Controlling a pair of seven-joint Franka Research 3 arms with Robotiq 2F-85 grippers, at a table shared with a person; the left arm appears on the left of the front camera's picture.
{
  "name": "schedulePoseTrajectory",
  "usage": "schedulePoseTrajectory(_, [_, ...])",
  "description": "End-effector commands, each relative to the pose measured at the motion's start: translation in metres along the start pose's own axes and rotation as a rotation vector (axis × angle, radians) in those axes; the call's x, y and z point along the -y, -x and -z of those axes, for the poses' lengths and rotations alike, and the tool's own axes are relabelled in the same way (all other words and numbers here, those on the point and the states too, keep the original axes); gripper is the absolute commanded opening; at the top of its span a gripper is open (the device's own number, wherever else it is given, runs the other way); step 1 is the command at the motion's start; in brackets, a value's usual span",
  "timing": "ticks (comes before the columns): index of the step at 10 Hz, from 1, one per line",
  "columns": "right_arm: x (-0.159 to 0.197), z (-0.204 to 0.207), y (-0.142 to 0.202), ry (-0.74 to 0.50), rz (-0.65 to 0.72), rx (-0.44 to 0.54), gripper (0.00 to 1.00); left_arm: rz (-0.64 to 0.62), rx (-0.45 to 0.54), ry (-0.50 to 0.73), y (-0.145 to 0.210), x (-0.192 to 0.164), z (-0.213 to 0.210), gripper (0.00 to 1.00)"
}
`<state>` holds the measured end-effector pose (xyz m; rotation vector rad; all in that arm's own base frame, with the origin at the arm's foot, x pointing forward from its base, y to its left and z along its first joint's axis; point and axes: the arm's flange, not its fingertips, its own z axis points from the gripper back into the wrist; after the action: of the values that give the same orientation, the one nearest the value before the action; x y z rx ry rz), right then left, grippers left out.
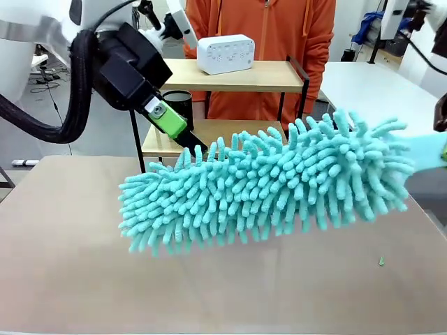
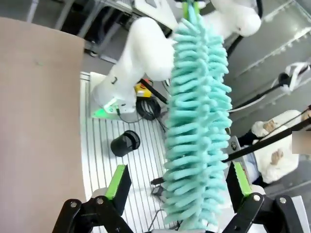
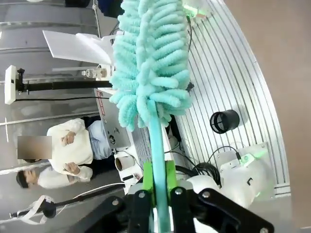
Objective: Clean the shelf.
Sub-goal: Hand the Duster back to the human.
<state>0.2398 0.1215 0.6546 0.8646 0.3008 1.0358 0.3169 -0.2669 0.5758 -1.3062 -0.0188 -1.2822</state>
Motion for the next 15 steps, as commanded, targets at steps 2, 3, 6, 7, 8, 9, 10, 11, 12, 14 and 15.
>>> schedulePoseTrajectory(2, [0.003,-0.013,0.001,-0.024,-0.034,0.071,0.12,0.066,-0.082,0.085,0.006,0.005,0.013,1.00])
schedulePoseTrajectory(3, [0.005,-0.015,0.002,-0.029,-0.032,0.087,0.12,0.078,-0.091,0.093,0.008,0.005,0.016,1.00])
schedulePoseTrajectory(6, [0.009,-0.016,0.003,-0.048,-0.029,0.102,0.12,0.076,-0.100,0.111,0.011,0.004,0.017,1.00])
schedulePoseTrajectory(7, [0.009,-0.016,0.003,-0.047,-0.030,0.105,0.12,0.073,-0.093,0.116,0.012,0.002,0.017,1.00])
schedulePoseTrajectory(8, [0.010,-0.016,0.003,-0.051,-0.030,0.110,0.12,0.080,-0.100,0.132,0.015,0.004,0.019,1.00])
schedulePoseTrajectory(9, [0.011,-0.016,0.003,-0.053,-0.026,0.116,0.12,0.070,-0.117,0.131,0.014,0.003,0.019,0.41])
schedulePoseTrajectory(10, [0.013,-0.016,0.004,-0.057,-0.025,0.116,0.12,0.069,-0.115,0.156,0.015,0.005,0.020,0.41])
schedulePoseTrajectory(11, [0.013,-0.016,0.006,-0.057,-0.027,0.117,0.12,0.070,-0.119,0.163,0.015,0.005,0.019,0.00])
schedulePoseTrajectory(12, [0.013,-0.016,0.007,-0.056,-0.023,0.117,0.12,0.071,-0.123,0.165,0.016,0.005,0.020,0.37])
schedulePoseTrajectory(14, [0.016,-0.016,0.008,-0.057,-0.016,0.123,0.12,0.069,-0.118,0.170,0.016,0.005,0.021,0.00])
schedulePoseTrajectory(15, [0.018,-0.015,0.007,-0.057,-0.008,0.117,0.12,0.073,-0.114,0.170,0.016,0.005,0.021,0.00])
